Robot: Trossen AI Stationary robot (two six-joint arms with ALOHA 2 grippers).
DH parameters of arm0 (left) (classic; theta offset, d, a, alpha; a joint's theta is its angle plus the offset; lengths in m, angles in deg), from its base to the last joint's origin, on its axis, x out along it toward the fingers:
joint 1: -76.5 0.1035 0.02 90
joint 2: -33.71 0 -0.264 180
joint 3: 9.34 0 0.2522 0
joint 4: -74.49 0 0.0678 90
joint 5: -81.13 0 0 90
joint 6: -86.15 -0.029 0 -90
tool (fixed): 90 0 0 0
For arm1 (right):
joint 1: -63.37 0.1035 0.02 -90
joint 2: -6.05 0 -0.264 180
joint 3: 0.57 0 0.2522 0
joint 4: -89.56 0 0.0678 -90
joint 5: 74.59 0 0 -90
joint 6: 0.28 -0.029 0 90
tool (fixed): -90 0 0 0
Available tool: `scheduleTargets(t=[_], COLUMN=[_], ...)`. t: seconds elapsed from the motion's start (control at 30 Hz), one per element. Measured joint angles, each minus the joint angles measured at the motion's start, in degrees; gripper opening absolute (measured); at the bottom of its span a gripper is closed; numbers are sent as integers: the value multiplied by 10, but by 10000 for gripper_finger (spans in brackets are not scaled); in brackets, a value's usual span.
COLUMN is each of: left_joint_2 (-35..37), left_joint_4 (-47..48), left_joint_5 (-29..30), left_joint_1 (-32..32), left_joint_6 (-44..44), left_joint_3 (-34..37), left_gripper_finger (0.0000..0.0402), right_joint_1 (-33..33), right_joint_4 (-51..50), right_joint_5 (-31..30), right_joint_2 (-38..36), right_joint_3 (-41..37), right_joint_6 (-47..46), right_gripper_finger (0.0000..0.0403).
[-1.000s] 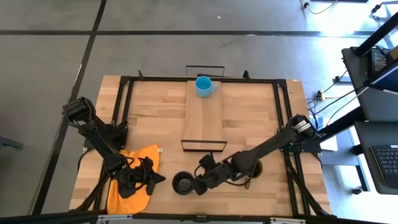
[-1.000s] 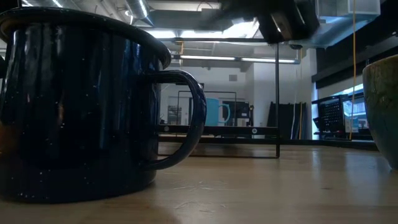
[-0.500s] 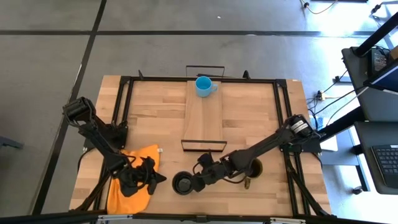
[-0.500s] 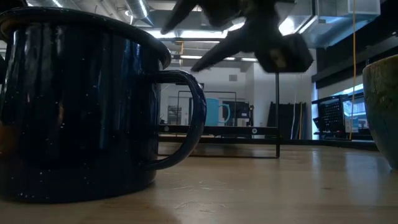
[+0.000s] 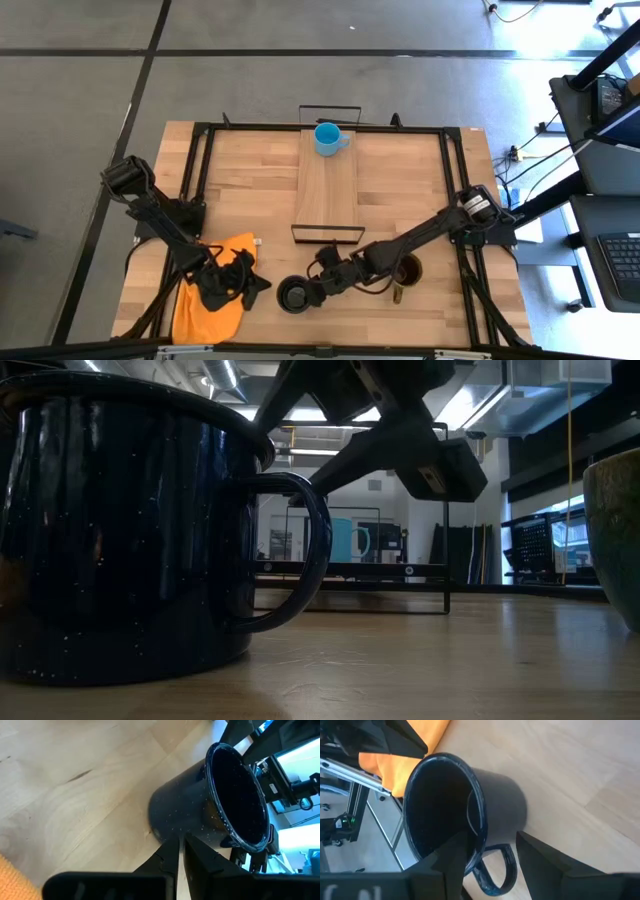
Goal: Stack small to large cups/mugs on shelf
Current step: Put the dark blue mug on the shelf
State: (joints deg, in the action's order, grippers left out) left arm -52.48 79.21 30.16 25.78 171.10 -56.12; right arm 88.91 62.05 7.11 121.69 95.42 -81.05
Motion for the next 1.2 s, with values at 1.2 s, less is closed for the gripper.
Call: scheduleTargets(t=[1.2], left_joint_2=[0], left_joint_4=[-22], left_joint_5=[0], left_joint_1=[13], left_joint_6=[-16], left_joint_3=[0], left_gripper_finger=[19], right_joint_1=[-14], right_joint_4=[43], right_joint_5=[58], right_joint_2=[37], right_joint_3=[2], right_joint_6=[24], right_gripper_finger=[21])
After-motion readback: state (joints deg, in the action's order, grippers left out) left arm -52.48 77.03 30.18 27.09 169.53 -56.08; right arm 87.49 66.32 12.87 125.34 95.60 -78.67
